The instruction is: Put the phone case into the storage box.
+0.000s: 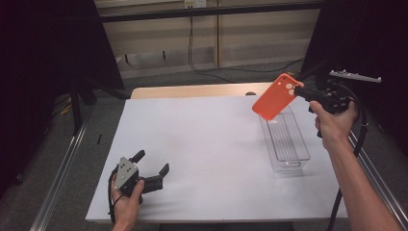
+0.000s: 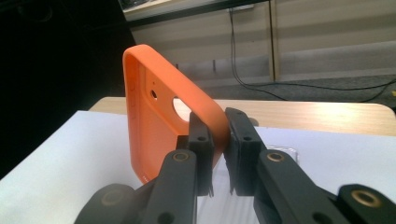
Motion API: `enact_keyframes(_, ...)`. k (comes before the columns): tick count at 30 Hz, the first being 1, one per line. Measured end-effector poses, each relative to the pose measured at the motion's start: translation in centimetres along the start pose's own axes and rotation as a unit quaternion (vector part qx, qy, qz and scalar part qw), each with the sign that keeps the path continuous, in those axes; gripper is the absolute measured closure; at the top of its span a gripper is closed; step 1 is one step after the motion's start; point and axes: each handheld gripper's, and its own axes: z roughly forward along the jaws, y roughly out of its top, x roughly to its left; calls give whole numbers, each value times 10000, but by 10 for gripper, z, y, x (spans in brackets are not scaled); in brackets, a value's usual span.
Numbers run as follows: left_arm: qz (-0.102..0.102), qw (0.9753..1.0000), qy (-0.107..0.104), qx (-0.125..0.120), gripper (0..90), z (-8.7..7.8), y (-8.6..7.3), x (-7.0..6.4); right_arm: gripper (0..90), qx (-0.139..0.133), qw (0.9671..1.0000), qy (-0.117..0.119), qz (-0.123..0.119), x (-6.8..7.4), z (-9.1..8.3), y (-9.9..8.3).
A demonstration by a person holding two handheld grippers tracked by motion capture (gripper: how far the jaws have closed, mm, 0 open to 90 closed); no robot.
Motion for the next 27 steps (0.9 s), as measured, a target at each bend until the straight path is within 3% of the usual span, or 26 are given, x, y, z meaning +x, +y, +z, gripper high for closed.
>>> enact_keyframes(12, -111, 9999, -8, 22, 16, 1, -1, 0, 813, 12, 9999, -159, -53, -10, 5, 4)
enact_keyframes(27, -82, 9999, 27, 72, 17, 0, -1, -2, 813, 56, 9992, -375, -107, -23, 14, 8)
